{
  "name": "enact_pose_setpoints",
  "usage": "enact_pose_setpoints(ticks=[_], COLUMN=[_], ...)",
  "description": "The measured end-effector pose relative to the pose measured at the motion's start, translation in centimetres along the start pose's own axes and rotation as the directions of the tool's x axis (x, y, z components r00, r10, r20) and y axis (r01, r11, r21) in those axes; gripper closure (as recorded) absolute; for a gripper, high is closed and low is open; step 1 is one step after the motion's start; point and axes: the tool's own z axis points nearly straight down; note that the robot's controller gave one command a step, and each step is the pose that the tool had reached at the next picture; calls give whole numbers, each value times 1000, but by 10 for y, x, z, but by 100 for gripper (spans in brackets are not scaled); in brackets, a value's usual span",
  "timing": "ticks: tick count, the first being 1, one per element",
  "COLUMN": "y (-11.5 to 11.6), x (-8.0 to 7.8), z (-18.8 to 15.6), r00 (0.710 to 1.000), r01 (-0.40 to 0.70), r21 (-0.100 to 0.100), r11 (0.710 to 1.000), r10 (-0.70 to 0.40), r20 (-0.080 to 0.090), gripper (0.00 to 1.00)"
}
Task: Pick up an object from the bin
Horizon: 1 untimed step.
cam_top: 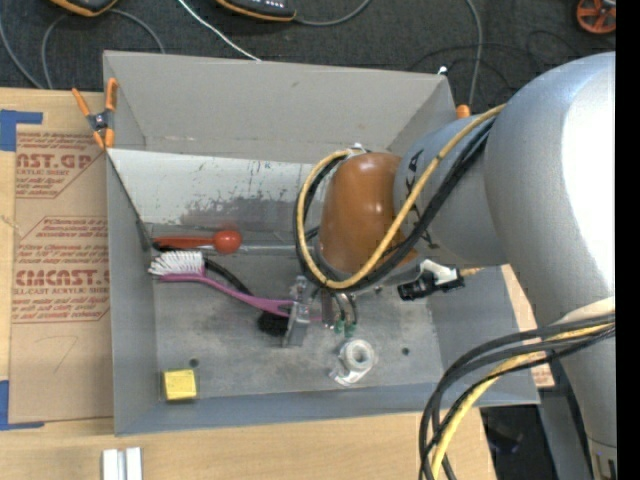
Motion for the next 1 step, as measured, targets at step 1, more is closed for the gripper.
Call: enact_pose_setpoints(ticks=[1], y=[-1], x=[4], z=[-38], r00=[1000], r01=[0], r21=[3], r11=[1000], r10=[0], r20=[-10], gripper=[100])
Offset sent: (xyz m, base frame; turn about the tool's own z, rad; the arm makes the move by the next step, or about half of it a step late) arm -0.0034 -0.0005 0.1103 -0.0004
